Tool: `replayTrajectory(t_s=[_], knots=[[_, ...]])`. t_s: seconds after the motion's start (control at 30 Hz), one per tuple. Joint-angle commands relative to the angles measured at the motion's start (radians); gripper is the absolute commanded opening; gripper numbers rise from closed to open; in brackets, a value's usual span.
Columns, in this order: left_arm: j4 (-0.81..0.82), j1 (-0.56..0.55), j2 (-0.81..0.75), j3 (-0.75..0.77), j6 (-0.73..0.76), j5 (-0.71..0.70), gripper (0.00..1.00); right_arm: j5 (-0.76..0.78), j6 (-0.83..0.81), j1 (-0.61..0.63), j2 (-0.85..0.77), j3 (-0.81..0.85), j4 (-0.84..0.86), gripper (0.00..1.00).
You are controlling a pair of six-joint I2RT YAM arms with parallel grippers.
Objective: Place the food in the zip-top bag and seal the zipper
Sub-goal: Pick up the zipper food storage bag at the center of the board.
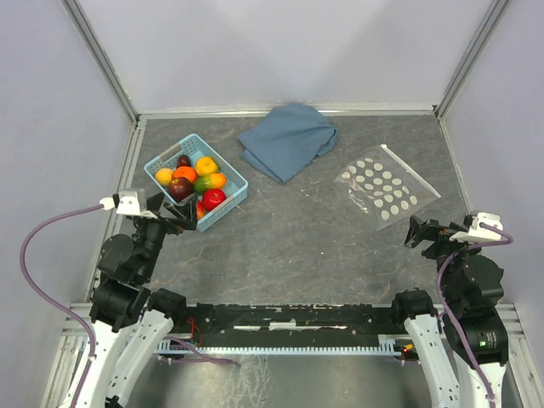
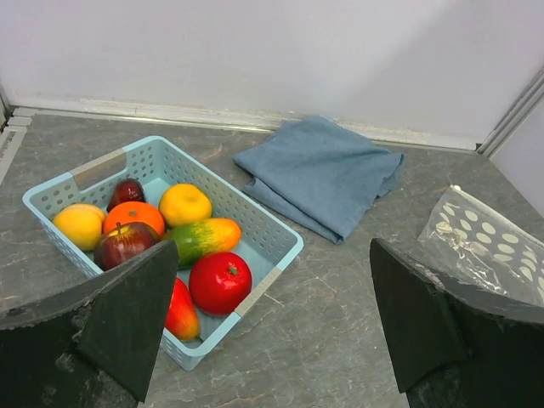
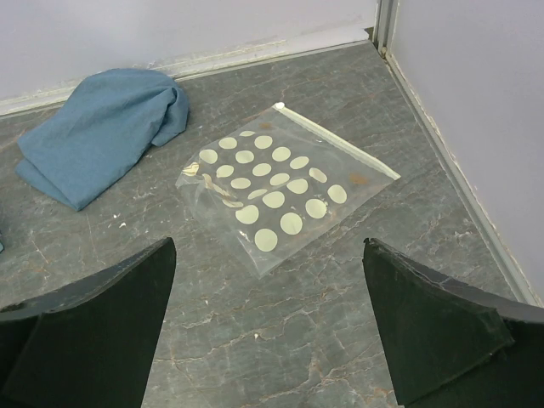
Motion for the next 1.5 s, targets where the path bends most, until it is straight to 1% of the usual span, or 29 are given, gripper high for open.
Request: replayTrajectory(t_s=[0.0,0.4,0.5,0.63,0.77,0.97,1.1,1.2,1.37,1.47], knots=[[0.056,-0.008,0.015,0.000,-0.002,-0.002,0.99,-0.009,-0.013,-0.007,0.013,0.009,0.057,0.99],[0.053,-0.030,0.013,0.000,-0.002,-0.009,0.99,-0.009,0.026,-0.006,0.045,0.033,0.034,0.99],[0.051,-0.035,0.010,-0.002,-0.002,-0.015,0.99,-0.050,0.047,-0.006,0.081,0.032,0.043,0.99],[0.050,-0.041,0.000,-0.002,-0.002,-0.019,0.99,-0.103,0.134,-0.006,0.174,0.017,0.077,0.99],[0.049,-0.050,-0.015,-0.004,0.001,-0.019,0.99,-0.174,0.206,-0.006,0.272,-0.021,0.180,0.99],[0.047,-0.064,-0.009,-0.005,0.005,-0.019,0.99,-0.185,0.261,-0.007,0.507,-0.058,0.326,0.99],[0.046,-0.074,-0.002,-0.005,0.008,-0.016,0.99,-0.138,0.262,-0.019,0.682,-0.056,0.406,0.99],[0.047,-0.080,-0.001,-0.005,0.009,-0.015,1.00,-0.126,0.251,-0.071,0.795,-0.072,0.475,0.99],[0.052,-0.087,-0.001,-0.007,0.016,0.015,1.00,-0.306,0.334,-0.272,0.956,-0.116,0.661,0.99],[0.052,-0.091,-0.001,-0.008,0.017,0.021,0.99,-0.365,0.371,-0.359,1.024,-0.112,0.727,0.98]])
